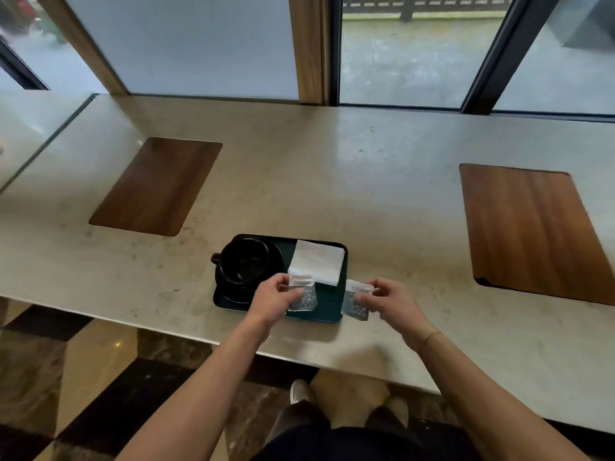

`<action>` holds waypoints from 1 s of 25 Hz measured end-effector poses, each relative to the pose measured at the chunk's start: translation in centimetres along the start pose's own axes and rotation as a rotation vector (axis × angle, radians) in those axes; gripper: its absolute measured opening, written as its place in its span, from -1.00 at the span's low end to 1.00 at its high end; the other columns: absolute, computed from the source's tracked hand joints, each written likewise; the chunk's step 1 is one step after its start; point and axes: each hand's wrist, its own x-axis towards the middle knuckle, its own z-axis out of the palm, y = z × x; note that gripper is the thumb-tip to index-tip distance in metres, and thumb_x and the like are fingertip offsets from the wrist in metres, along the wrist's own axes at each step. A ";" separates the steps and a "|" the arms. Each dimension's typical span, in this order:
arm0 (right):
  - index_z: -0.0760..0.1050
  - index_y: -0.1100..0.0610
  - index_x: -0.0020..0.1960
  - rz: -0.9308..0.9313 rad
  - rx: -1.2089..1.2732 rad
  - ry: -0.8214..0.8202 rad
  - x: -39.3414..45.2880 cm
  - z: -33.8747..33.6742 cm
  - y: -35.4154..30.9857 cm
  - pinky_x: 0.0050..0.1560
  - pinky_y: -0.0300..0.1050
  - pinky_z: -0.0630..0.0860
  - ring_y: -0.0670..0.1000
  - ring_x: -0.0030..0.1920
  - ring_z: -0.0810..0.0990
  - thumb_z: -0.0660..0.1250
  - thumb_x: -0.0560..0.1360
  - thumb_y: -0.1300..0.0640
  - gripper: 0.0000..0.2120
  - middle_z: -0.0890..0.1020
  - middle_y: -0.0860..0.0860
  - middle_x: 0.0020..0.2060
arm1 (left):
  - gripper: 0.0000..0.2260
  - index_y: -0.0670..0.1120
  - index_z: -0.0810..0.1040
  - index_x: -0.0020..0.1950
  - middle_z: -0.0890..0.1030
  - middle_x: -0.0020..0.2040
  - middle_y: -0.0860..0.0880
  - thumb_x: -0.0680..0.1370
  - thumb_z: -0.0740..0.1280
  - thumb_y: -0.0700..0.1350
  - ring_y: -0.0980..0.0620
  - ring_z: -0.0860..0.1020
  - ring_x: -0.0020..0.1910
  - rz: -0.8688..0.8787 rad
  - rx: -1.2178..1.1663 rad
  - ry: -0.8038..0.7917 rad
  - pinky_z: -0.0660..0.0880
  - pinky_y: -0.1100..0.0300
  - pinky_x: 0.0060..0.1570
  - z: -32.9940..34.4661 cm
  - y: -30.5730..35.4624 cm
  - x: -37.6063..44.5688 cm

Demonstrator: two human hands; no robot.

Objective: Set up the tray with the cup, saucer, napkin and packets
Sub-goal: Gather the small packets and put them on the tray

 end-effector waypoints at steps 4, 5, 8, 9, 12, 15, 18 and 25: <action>0.63 0.07 -0.04 0.002 -0.031 -0.001 0.8 2.8 0.1 -0.16 -0.15 0.51 0.00 -0.20 0.59 0.46 0.45 0.15 -0.90 0.67 0.03 -0.22 | -0.86 -0.17 0.58 0.04 0.65 -0.05 -0.12 0.50 0.42 -0.28 0.04 0.60 -0.16 0.002 0.056 -0.033 0.52 0.34 -0.31 -1.3 -1.5 1.4; 0.63 0.05 -0.03 0.000 -0.047 0.008 0.9 3.4 0.2 -0.12 -0.11 0.54 0.01 -0.17 0.62 0.46 0.45 0.14 -0.90 0.69 0.03 -0.21 | -0.86 -0.15 0.59 0.03 0.65 -0.05 -0.10 0.49 0.43 -0.28 0.04 0.61 -0.14 0.004 0.076 -0.034 0.57 0.26 -0.23 -1.4 -1.9 1.8; 0.62 0.01 0.00 -0.001 -0.118 0.064 1.1 4.5 0.7 -0.08 -0.08 0.58 0.00 -0.12 0.64 0.46 0.45 0.09 -0.86 0.69 0.00 -0.18 | -0.86 -0.07 0.62 -0.02 0.67 -0.09 -0.03 0.46 0.46 -0.23 0.02 0.64 -0.09 0.000 0.149 -0.017 0.62 0.04 0.00 -1.3 -2.8 2.5; 0.62 0.00 0.01 -0.003 -0.145 0.090 1.1 4.7 0.9 -0.08 -0.08 0.59 -0.01 -0.11 0.64 0.46 0.45 0.08 -0.85 0.69 -0.02 -0.17 | -0.87 -0.06 0.62 -0.04 0.68 -0.11 -0.02 0.46 0.47 -0.22 0.02 0.64 -0.09 0.000 0.159 -0.012 0.61 0.01 0.03 -1.2 -2.9 2.7; 0.62 0.01 0.03 -0.008 -0.198 0.123 1.1 5.1 1.1 -0.09 -0.05 0.59 -0.03 -0.12 0.62 0.46 0.45 0.07 -0.84 0.68 -0.05 -0.18 | -0.88 -0.04 0.62 -0.07 0.68 -0.13 -0.01 0.46 0.47 -0.21 0.01 0.65 -0.10 0.000 0.166 -0.008 0.61 -0.03 0.03 -1.0 -2.9 3.4; 0.62 0.01 0.04 -0.003 -0.239 0.132 1.2 5.3 1.3 -0.13 -0.09 0.57 -0.05 -0.14 0.60 0.44 0.46 0.06 -0.84 0.66 -0.06 -0.18 | -0.89 -0.02 0.62 -0.07 0.68 -0.14 0.01 0.45 0.48 -0.18 0.03 0.65 -0.11 0.004 0.203 0.005 0.61 -0.04 0.02 -0.8 -2.9 3.9; 0.62 -0.02 0.05 0.002 -0.294 0.144 1.5 5.5 1.4 -0.18 -0.15 0.54 -0.06 -0.15 0.59 0.44 0.46 0.02 -0.83 0.65 -0.08 -0.18 | -0.89 0.03 0.60 -0.06 0.65 -0.15 0.07 0.45 0.46 -0.08 0.08 0.62 -0.13 0.036 0.363 0.036 0.61 0.01 -0.02 -0.5 -2.8 3.9; 0.57 -0.08 0.10 -0.037 -0.542 0.160 2.6 6.2 1.3 -0.14 -0.06 0.59 -0.09 -0.14 0.58 0.42 0.45 -0.05 -0.77 0.65 -0.13 -0.14 | -0.86 0.05 0.49 -0.02 0.59 -0.19 0.07 0.51 0.36 0.07 0.02 0.56 -0.21 0.130 0.743 0.171 0.48 0.13 -0.27 0.2 -2.8 2.9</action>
